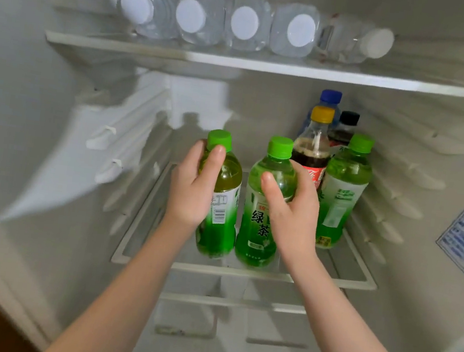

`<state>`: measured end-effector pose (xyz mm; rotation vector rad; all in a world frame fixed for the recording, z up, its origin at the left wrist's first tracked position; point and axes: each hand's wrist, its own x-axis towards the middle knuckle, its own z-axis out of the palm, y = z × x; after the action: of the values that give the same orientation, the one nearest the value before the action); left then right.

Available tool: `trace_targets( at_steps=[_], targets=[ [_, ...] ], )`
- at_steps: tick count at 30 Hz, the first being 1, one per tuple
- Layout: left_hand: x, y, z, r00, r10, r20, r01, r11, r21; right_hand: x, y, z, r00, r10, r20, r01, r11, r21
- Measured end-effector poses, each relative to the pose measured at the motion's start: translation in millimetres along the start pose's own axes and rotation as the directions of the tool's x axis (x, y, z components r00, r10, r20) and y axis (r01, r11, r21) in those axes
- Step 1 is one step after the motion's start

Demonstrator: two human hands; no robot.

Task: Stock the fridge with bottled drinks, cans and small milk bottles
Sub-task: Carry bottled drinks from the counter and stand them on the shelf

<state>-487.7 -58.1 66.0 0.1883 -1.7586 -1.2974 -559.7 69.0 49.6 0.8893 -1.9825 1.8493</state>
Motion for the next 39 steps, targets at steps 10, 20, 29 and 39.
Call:
trace_targets(
  at_steps=[10,20,29,39],
  targets=[
    [-2,-10,4,0.999,0.015,0.051,-0.013,0.999,-0.033,-9,10,-12,0.981,0.074,0.178,-0.074,0.997,-0.01],
    [-57,-62,-22,0.963,-0.129,0.238,0.084,0.978,0.192,-45,39,-21,0.965,0.105,0.242,-0.005,0.923,-0.384],
    [-10,-81,-23,0.952,-0.186,0.243,0.128,0.964,0.235,-14,40,29,0.959,0.167,0.229,-0.038,0.877,-0.478],
    [57,-122,-2,0.939,-0.257,0.227,0.206,0.952,0.226,38,72,73,0.961,0.238,0.139,-0.152,0.878,-0.453]
  ],
)
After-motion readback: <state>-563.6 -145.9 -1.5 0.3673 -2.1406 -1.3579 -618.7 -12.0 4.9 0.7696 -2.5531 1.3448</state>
